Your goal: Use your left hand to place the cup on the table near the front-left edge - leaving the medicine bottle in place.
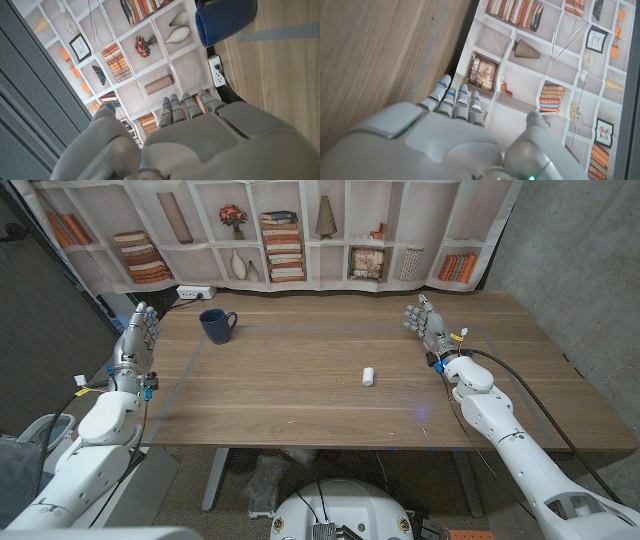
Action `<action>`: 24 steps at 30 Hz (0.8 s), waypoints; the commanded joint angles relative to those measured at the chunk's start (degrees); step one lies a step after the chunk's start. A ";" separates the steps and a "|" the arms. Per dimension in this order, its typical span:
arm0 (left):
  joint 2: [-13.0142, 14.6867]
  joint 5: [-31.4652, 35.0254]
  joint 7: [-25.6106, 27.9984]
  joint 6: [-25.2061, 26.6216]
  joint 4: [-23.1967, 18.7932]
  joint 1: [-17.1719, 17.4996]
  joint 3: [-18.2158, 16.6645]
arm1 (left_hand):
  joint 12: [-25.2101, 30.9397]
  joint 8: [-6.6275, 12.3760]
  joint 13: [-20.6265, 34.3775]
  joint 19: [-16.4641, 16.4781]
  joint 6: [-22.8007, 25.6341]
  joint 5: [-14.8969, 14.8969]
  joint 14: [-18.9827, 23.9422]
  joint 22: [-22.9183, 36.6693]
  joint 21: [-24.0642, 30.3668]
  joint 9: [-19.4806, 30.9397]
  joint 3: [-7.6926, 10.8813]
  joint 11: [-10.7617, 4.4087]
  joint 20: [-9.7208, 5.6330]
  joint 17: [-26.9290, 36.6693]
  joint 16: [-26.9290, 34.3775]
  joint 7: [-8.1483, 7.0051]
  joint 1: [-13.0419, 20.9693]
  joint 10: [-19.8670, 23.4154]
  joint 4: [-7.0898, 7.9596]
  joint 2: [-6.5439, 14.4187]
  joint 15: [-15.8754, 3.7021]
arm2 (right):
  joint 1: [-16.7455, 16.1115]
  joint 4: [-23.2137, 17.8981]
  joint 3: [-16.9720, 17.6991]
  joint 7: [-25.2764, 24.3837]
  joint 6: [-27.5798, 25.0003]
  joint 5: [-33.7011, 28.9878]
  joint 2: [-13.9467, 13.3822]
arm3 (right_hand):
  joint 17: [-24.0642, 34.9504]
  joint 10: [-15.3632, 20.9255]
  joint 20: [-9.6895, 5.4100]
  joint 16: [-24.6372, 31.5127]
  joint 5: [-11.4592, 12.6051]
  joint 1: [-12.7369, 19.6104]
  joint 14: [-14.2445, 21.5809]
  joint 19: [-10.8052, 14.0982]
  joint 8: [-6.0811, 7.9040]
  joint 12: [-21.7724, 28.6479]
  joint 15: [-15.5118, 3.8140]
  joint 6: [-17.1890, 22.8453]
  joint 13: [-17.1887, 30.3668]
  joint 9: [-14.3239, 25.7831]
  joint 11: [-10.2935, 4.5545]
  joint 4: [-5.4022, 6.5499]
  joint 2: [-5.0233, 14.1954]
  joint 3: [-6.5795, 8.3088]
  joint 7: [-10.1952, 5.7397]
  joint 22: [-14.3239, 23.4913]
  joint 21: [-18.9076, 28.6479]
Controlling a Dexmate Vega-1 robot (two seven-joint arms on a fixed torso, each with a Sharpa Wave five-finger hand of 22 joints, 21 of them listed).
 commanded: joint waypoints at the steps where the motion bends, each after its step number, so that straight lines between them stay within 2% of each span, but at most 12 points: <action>1: -0.21 0.57 0.38 -0.39 2.02 -1.40 0.32 | 0.01 0.22 0.09 0.47 0.29 -0.16 0.83 0.31 0.01 0.22 -0.01 -0.02 -1.95 0.19 0.18 -0.21 0.87 0.62 -0.33 0.06 0.06 | -0.40 -0.84 -0.16 -0.69 -0.32 -0.03 -0.24 | 0.16 0.62 0.06 -0.19 0.07 -0.16 0.48 0.60 0.07 -0.08 0.26 0.48 0.27 0.10 0.26 -0.03 0.39 -0.12 -0.08 0.17 -0.12; 12: 0.23 2.19 2.08 -0.37 3.04 -2.17 0.71 | -0.19 0.10 0.12 0.37 -0.09 -0.04 0.79 0.25 -0.14 0.25 0.52 -0.13 -1.52 0.10 -0.03 -0.49 3.42 0.40 -1.77 0.12 -0.03 | -0.97 -1.52 -0.17 -1.44 -0.51 0.01 -0.28 | 0.16 0.60 0.13 -0.22 0.06 -0.13 0.48 0.68 0.07 -0.10 0.23 0.51 0.28 0.11 0.22 -0.06 0.42 -0.18 -0.10 0.18 -0.38; 24: 1.17 4.68 4.95 0.70 2.12 -1.32 0.37 | -0.77 -0.38 0.25 0.15 -2.50 0.26 -0.07 0.17 -0.40 0.38 1.90 0.23 -1.34 0.06 -0.41 -0.22 10.85 -1.20 -6.11 -0.40 0.68 | -1.11 -1.75 -0.37 -1.67 -0.46 0.04 -0.28 | 0.14 0.61 0.15 -0.25 0.08 0.07 0.52 0.80 0.07 -0.11 0.23 0.51 0.28 0.11 0.21 -0.14 0.67 -0.13 -0.08 0.19 -0.69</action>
